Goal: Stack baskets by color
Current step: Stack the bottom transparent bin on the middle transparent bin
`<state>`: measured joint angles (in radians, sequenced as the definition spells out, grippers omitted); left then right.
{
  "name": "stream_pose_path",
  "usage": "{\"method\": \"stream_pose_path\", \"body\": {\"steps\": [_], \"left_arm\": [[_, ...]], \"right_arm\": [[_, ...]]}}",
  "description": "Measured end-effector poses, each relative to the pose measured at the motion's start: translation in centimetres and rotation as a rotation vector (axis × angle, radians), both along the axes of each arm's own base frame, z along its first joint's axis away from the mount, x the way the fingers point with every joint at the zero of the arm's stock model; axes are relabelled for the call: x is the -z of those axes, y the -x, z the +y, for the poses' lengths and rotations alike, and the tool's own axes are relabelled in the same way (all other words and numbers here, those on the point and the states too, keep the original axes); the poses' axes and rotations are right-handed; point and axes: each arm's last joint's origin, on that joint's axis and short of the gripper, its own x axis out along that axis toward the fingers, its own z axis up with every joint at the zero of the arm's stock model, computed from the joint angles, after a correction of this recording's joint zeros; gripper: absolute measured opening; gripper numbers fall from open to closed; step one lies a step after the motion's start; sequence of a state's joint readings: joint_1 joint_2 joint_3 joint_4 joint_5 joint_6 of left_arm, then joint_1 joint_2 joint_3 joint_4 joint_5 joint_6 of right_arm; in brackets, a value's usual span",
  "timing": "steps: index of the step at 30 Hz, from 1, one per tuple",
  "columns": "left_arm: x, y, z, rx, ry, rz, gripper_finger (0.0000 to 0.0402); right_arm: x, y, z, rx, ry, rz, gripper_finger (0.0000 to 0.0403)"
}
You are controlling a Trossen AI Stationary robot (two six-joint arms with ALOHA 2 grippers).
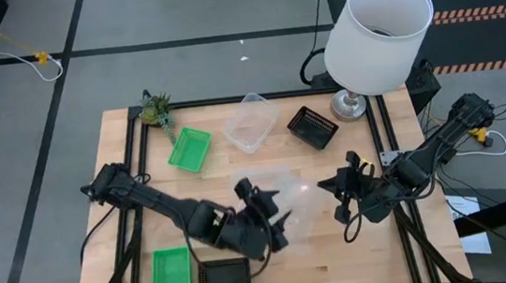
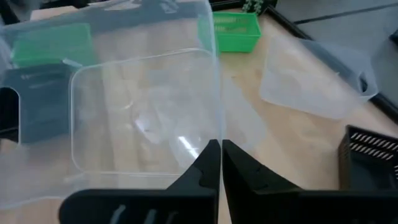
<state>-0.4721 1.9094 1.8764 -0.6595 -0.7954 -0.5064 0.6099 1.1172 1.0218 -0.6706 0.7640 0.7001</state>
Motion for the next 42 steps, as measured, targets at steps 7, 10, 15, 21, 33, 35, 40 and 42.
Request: {"method": "stream_pose_path", "body": {"steps": [7,10,15,21,33,35,40,42], "left_arm": [[0.2,0.0,1.2,-0.01,-0.059,0.083,0.0182],[0.7,0.1,1.2,-0.028,-0.055,0.09,0.0154],[1.6,0.1,1.2,-0.026,-0.072,0.12,0.0126],[1.7,0.1,1.3,-0.033,-0.074,0.118,0.0145],[2.1,0.0,2.8,-0.082,-0.074,0.166,0.0107],[2.2,0.1,2.8,-0.079,-0.078,0.178,0.0082],[2.5,0.5,2.9,-0.077,-0.096,0.237,0.0025],[2.7,0.7,3.0,-0.081,-0.084,0.257,0.0011]], "right_arm": [[-0.1,0.0,-0.3,0.052,0.061,-0.022,0.0],[0.0,0.0,-0.4,0.055,0.062,-0.02,0.0],[0.0,-0.1,-0.3,0.055,0.06,-0.023,0.0],[0.0,-0.4,-0.4,0.066,0.063,-0.024,0.0],[0.2,-0.6,-0.4,0.06,0.068,-0.017,0.0],[0.2,-0.6,-0.3,0.058,0.067,-0.017,0.0],[-0.1,-0.9,-0.1,0.015,0.052,-0.033,0.0],[-0.2,-1.0,0.1,0.004,0.051,-0.048,0.0]]}}
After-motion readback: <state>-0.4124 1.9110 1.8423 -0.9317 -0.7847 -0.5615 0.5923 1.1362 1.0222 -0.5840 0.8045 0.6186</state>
